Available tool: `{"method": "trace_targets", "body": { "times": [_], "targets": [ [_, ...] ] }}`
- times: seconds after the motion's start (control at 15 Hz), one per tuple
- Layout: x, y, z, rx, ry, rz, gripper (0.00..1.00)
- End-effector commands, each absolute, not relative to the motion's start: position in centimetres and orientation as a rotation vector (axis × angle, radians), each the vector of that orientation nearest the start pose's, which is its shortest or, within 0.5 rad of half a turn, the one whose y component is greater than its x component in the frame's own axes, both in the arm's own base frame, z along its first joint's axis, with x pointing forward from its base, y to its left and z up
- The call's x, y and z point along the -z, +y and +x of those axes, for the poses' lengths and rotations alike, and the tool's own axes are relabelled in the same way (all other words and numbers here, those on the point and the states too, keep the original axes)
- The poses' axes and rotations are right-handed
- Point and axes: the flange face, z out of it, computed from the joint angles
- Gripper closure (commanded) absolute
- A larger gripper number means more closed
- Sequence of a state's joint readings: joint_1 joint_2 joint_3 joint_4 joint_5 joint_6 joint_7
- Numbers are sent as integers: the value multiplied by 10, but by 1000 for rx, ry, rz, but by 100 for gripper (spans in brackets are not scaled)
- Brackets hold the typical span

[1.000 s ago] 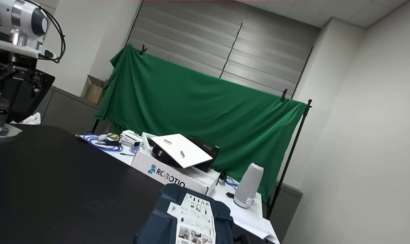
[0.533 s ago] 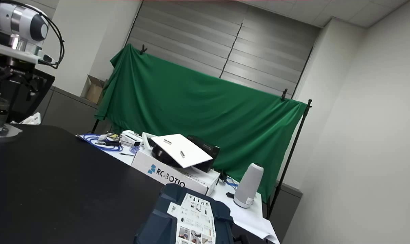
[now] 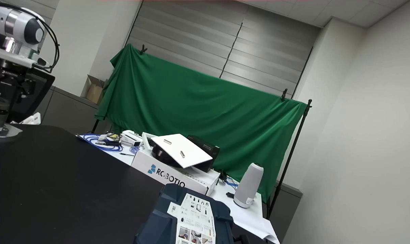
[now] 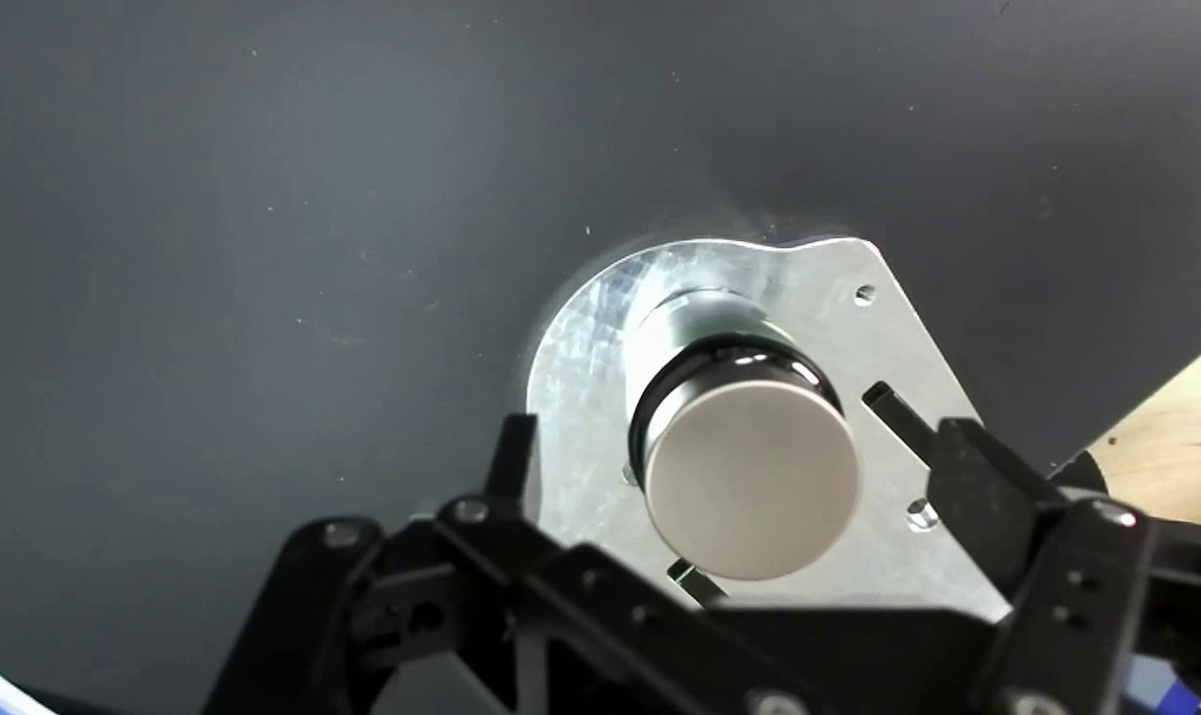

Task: Pick up the medicine bottle and move it to the right.

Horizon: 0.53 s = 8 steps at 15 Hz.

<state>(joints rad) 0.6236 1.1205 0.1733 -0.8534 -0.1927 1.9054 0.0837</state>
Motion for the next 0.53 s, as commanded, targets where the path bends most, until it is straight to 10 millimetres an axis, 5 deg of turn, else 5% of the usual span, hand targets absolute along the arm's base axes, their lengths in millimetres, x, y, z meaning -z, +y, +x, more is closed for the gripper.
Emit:
{"method": "trace_targets", "body": {
  "times": [0.0, 0.4, 0.47],
  "targets": [
    [-209, 517, 604, -63, -1091, -2981, 0],
    [-196, 517, 606, -54, -1115, -2977, 0],
    [-194, 517, 607, -33, -1118, -2979, 25]
  ]
}}
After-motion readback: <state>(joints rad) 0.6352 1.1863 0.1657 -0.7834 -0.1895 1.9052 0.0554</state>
